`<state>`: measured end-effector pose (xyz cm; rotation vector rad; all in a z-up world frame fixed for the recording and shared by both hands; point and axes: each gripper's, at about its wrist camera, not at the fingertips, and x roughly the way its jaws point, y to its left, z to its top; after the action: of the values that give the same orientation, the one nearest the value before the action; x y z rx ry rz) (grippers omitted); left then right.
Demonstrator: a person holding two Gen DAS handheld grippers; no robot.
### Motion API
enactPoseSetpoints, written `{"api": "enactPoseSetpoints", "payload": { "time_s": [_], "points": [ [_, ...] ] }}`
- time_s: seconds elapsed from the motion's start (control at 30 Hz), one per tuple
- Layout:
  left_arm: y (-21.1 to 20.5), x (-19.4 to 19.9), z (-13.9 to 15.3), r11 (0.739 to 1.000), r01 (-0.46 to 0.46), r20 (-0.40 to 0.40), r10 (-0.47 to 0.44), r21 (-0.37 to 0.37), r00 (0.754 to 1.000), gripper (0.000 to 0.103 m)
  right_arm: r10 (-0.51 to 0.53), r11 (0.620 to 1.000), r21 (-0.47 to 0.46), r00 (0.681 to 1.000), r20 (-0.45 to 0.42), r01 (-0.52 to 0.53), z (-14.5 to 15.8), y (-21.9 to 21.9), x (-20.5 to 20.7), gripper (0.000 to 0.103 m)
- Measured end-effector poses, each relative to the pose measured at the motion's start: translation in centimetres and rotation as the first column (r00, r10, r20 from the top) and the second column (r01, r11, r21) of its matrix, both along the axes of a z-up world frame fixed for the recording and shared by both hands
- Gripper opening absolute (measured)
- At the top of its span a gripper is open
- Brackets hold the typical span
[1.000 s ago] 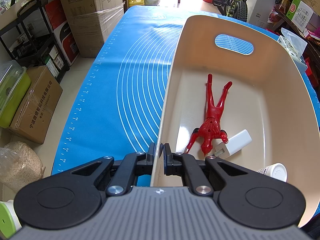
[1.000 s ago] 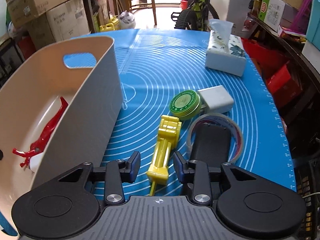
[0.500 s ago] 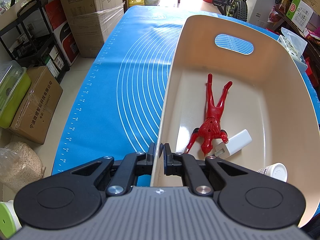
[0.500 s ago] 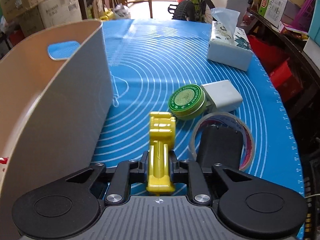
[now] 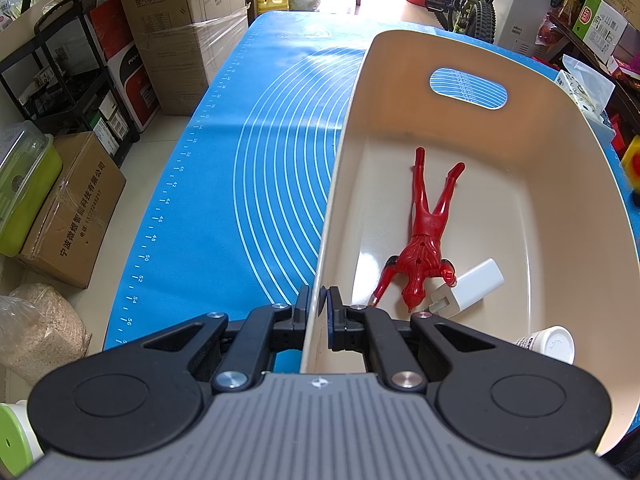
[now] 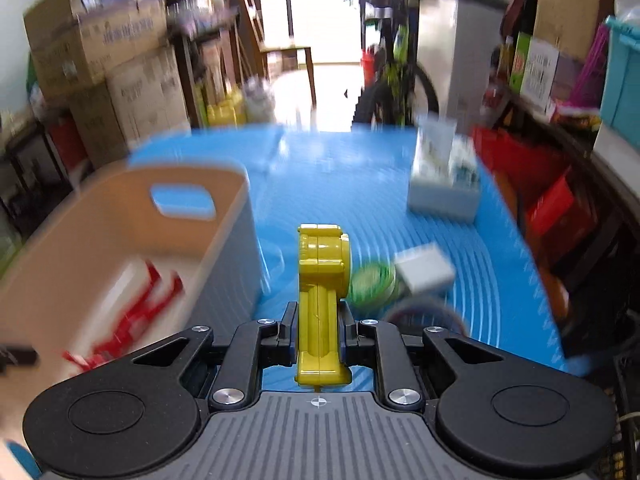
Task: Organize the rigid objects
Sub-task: 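Carry the yellow toy into the basket and lower it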
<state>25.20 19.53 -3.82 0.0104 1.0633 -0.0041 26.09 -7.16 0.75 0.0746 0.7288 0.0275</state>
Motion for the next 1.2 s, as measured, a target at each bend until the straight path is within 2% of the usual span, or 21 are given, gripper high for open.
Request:
{"api": "enactPoseSetpoints", "payload": {
  "time_s": [0.17,0.27,0.4,0.53,0.73,0.83,1.07,1.13,1.2],
  "points": [
    [0.0,0.0,0.0,1.000,0.000,0.000,0.000,0.000,1.000,0.009,0.041,0.998,0.035,0.992,0.118,-0.045,4.4,1.7,-0.5,0.028],
    [0.0,0.0,0.0,1.000,0.000,0.000,0.000,0.000,1.000,0.009,0.096,0.994,0.046,0.986,0.135,-0.103,5.7,3.9,-0.1,0.028],
    [0.1,0.0,0.0,1.000,0.001,0.000,-0.001,0.001,1.000,0.009,0.163,0.983,0.059,0.979,0.125,-0.171,5.4,7.3,0.6,0.028],
    [0.4,-0.1,0.0,1.000,0.000,-0.001,0.000,-0.002,1.000,0.009,0.241,0.968,0.053,0.968,0.069,-0.245,3.8,10.9,0.9,0.028],
    [0.2,-0.1,0.1,1.000,0.001,-0.001,-0.001,0.000,1.000,0.009,0.313,0.950,0.034,0.948,-0.062,-0.311,0.5,14.5,1.4,0.028],
    [0.2,-0.1,0.1,1.000,0.001,0.000,-0.001,0.001,1.000,0.009,0.333,0.943,0.033,0.930,-0.158,-0.332,-1.1,15.5,2.0,0.028],
    [0.2,-0.1,0.1,1.000,0.000,0.000,0.000,0.001,1.000,0.009,0.336,0.937,0.011,0.891,-0.306,-0.350,-3.9,16.5,2.5,0.028],
    [0.2,-0.1,0.1,1.000,0.000,-0.001,0.000,0.001,1.000,0.009,0.333,0.938,0.016,0.886,-0.321,-0.347,-4.3,16.4,2.4,0.028],
    [0.2,-0.1,0.0,1.000,0.000,-0.001,0.000,0.001,1.000,0.009,0.336,0.938,0.024,0.892,-0.301,-0.345,-4.1,16.1,2.1,0.032]
  ]
}}
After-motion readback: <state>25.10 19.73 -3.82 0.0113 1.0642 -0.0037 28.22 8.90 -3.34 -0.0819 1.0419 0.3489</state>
